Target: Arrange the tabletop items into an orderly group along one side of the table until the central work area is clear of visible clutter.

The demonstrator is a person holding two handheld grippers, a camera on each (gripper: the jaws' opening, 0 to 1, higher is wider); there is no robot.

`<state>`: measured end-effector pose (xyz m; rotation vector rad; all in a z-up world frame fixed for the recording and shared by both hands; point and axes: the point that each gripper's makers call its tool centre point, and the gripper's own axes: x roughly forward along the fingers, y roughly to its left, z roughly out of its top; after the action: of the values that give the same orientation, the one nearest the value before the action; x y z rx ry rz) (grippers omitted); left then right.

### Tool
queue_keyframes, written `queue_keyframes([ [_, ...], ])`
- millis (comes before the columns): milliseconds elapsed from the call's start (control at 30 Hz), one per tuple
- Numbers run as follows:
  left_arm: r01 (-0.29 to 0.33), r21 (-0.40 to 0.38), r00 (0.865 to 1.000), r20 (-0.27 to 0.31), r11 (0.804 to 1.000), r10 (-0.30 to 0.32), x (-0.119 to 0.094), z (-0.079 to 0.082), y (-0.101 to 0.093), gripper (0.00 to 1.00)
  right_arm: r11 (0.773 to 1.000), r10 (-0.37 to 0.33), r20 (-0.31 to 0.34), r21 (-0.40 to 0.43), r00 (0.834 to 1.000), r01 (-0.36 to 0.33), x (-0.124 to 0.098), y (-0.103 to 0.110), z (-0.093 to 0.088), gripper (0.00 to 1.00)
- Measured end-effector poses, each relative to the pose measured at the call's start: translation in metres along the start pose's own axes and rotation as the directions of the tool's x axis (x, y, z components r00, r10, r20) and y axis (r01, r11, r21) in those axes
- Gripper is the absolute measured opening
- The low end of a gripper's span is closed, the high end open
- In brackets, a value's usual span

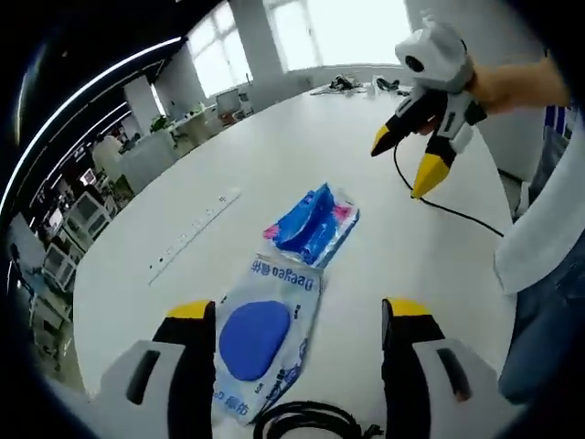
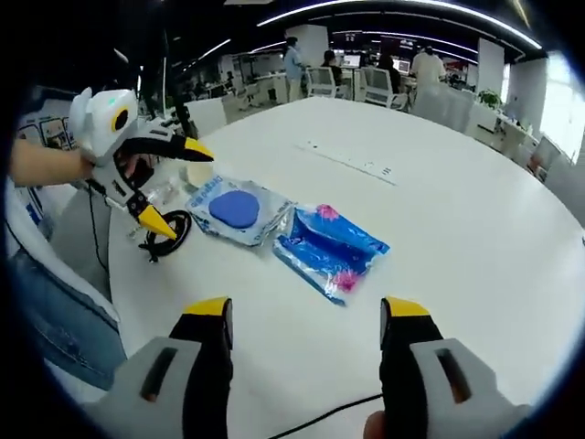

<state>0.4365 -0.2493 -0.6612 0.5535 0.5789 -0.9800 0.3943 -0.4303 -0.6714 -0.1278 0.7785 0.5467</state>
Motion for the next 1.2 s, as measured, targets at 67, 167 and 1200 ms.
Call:
queue_keyframes([
  [67,-0.013,-0.004,1.0,-0.014,1.0,0.013,-0.008,-0.012,0.001,0.77,1.0,-0.005,0.005,0.024,1.0,0.005,-0.005,0.002,-0.005,0.65],
  [167,-0.04,-0.052,0.999,-0.014,0.998,0.04,-0.022,-0.023,0.003,0.79,0.999,-0.005,0.015,0.052,1.0,0.004,-0.011,0.006,-0.011,0.65],
  [1200,-0.211,-0.399,0.977,-0.107,0.892,0.184,-0.057,-0.091,0.002,0.77,0.914,-0.06,0.13,0.406,0.99,0.002,-0.03,0.005,-0.025,0.63],
])
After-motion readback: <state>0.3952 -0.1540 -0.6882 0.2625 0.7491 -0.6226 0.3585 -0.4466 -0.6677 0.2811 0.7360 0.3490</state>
